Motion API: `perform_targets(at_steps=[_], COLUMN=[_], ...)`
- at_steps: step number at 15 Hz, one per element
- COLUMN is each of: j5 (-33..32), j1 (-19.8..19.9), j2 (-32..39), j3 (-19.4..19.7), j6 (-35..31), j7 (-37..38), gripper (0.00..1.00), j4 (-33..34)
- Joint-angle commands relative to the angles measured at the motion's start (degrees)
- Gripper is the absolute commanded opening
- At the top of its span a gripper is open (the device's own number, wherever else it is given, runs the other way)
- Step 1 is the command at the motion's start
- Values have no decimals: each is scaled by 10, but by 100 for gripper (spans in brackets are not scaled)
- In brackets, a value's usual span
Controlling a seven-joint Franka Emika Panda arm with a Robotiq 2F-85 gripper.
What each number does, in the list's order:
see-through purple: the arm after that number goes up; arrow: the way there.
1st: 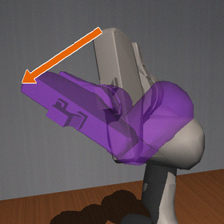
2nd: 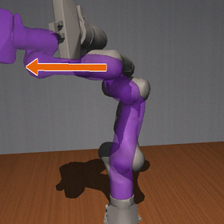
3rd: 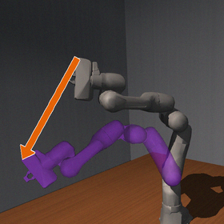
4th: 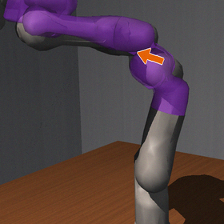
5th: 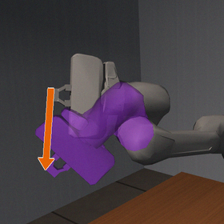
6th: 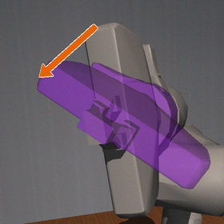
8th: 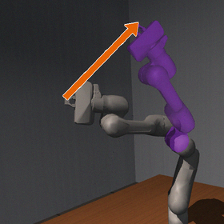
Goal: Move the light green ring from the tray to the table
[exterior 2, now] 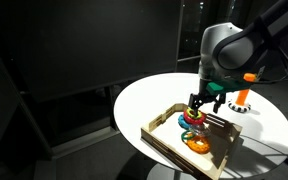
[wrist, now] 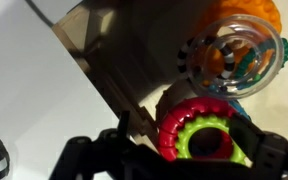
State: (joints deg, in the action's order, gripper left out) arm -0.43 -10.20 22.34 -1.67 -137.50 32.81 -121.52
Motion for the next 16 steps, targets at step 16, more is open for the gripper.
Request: perform_targets(at_steps=[16], j5=[3], j1=[-40], j2=[67], j3=[8], j6=[-6], j7=[11], gripper=[100], j4=[94])
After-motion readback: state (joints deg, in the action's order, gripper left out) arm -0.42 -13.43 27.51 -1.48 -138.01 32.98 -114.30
